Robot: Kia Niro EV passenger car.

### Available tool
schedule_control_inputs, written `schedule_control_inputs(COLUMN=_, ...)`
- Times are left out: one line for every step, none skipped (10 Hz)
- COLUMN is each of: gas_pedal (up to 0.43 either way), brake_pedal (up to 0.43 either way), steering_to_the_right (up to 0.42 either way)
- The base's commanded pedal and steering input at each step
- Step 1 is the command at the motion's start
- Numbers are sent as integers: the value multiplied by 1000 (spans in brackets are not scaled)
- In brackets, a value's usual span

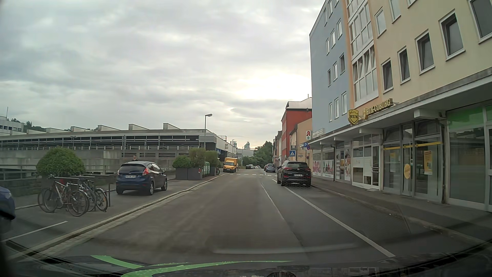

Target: Follow the waypoints while adhering to traffic rules and regulations

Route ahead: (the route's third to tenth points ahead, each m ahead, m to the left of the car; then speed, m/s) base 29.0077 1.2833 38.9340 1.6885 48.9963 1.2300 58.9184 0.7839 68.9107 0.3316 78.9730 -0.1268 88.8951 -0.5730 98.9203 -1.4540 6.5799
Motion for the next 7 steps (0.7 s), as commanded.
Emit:
schedule_control_inputs(gas_pedal=67, brake_pedal=0, steering_to_the_right=-13)
schedule_control_inputs(gas_pedal=67, brake_pedal=0, steering_to_the_right=-12)
schedule_control_inputs(gas_pedal=28, brake_pedal=0, steering_to_the_right=-11)
schedule_control_inputs(gas_pedal=20, brake_pedal=0, steering_to_the_right=-11)
schedule_control_inputs(gas_pedal=20, brake_pedal=0, steering_to_the_right=-11)
schedule_control_inputs(gas_pedal=20, brake_pedal=0, steering_to_the_right=-11)
schedule_control_inputs(gas_pedal=8, brake_pedal=0, steering_to_the_right=-11)
